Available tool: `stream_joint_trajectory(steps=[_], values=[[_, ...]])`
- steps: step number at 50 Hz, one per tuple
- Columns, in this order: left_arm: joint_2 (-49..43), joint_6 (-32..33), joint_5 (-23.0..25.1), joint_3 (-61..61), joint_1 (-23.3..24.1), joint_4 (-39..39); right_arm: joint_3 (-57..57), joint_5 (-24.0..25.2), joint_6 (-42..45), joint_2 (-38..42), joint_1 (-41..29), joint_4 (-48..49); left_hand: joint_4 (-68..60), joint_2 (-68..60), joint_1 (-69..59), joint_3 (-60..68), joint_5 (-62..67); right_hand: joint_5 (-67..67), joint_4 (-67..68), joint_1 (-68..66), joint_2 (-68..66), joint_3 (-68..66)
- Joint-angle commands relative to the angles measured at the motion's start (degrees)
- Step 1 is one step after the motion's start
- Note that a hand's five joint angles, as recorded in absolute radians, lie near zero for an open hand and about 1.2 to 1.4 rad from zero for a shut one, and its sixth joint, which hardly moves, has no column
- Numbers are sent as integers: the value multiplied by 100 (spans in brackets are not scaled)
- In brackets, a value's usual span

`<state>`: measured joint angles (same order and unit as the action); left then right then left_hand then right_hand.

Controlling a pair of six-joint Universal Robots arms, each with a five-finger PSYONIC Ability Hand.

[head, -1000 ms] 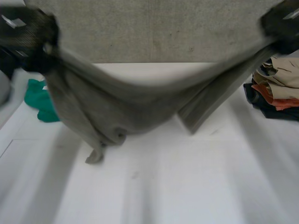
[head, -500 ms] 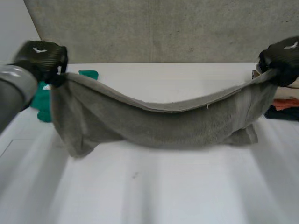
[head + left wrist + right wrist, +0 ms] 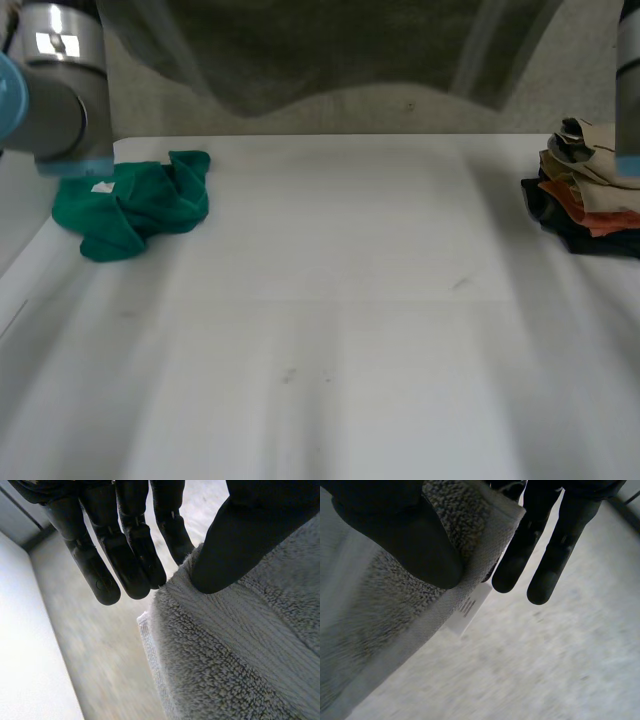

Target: Fold the laundry.

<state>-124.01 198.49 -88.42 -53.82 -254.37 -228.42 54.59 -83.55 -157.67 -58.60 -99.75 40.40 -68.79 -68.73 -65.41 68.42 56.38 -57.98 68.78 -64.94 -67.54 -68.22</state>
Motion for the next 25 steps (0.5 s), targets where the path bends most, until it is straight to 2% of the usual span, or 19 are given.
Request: stream_joint_trajectory(steps=[1, 5, 10, 15, 16, 19, 20, 23, 24, 25], values=[[395, -56, 149, -1779, 1, 623, 683, 681, 52, 94, 61, -1271, -1121, -1127, -1459, 1158, 1362, -1202, 1122, -1506, -1246, -1178], [466, 14, 360, -2659, 54, 675, 1228, 1051, 140, 226, 131, -1833, -1121, -1127, -1459, 1158, 1362, -1202, 1122, -1506, -1246, -1178], [501, 242, 492, -3643, 98, 895, 1808, 1113, 544, 375, 333, -2492, -1121, -1127, -1459, 1158, 1362, -1202, 1122, -1506, -1246, -1178], [922, 1129, 431, -4478, 124, 1518, 2494, 1148, 1448, 252, 570, -3291, -1121, -1127, -1459, 1158, 1362, -1202, 1122, -1506, -1246, -1178], [1201, 1488, 422, -4766, 142, 1894, 2730, 1105, 1789, 165, 640, -3615, -1121, -1127, -1459, 1158, 1362, -1202, 1122, -1506, -1246, -1178], [1782, 1921, 387, -5181, 203, 2616, 3091, 1034, 2336, -159, 702, -4144, -1121, -1127, -1459, 1158, 1362, -1202, 1122, -1506, -1246, -1178], [2202, 2131, 326, -5409, 264, 3184, 3345, 964, 2694, -552, 772, -4546, -1121, -1127, -1459, 1158, 1362, -1202, 1122, -1506, -1246, -1178], [2811, 2317, 150, -5726, 335, 4126, 3794, 832, 3232, -1213, 992, -5224, -1121, -1127, -1459, 1158, 1362, -1202, 1122, -1506, -1246, -1178], [3178, 2378, 10, -5919, 370, 4808, 4074, 814, 3539, -1590, 1167, -5601, -1121, -1127, -1459, 1158, 1362, -1202, 1122, -1506, -1246, -1178], [3338, 2405, -52, -6008, 379, 5146, 4190, 832, 3716, -1741, 1247, -5770, -1121, -1127, -1459, 1158, 1362, -1202, 1122, -1506, -1246, -1178]])
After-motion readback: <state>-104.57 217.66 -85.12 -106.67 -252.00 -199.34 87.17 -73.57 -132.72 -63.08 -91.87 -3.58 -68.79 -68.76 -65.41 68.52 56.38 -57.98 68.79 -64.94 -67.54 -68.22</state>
